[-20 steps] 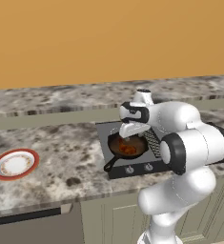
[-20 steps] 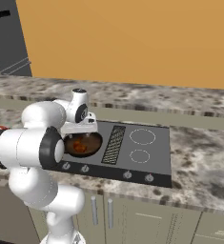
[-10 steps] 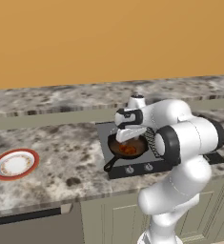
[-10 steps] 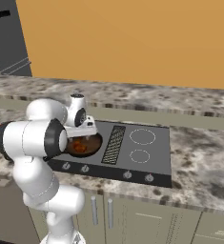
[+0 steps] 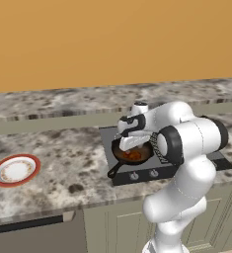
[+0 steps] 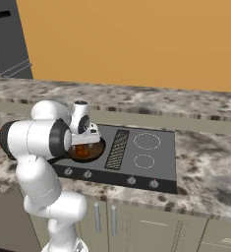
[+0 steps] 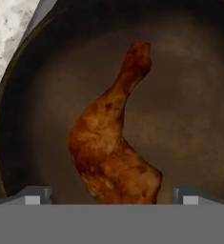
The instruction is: Place the chicken drumstick on the plate and place the potato on the same plate.
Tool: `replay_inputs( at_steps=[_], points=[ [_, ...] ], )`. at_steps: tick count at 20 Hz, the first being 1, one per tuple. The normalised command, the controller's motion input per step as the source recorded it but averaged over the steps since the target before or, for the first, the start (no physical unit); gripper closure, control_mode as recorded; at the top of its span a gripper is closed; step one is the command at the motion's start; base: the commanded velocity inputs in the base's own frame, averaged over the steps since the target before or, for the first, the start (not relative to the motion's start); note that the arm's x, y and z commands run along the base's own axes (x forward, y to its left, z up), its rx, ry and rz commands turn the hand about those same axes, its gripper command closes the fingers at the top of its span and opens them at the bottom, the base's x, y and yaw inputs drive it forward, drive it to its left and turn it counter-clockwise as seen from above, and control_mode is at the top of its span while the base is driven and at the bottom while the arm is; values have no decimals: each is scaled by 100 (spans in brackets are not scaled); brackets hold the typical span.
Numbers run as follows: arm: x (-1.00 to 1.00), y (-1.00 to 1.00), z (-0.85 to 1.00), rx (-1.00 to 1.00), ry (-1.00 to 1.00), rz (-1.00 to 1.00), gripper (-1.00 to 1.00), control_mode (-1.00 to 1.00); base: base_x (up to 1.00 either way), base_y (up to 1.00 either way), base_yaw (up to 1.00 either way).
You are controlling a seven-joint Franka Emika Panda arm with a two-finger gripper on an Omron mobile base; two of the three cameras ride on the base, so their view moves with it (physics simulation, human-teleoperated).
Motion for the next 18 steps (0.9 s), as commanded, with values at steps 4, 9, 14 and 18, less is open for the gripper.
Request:
replay_inputs(
  at_steps=[4,9,14,18],
  points=[
    [0,0,-16,0,0,0,-100,-100,0,0,0],
    [0,0,-17,0,0,0,-100,-100,0,0,0],
    [0,0,-16,0,1,0,-100,-100,0,0,0],
    [0,1,-17,0,2,0,-100,-100,0,0,0]
  ],
)
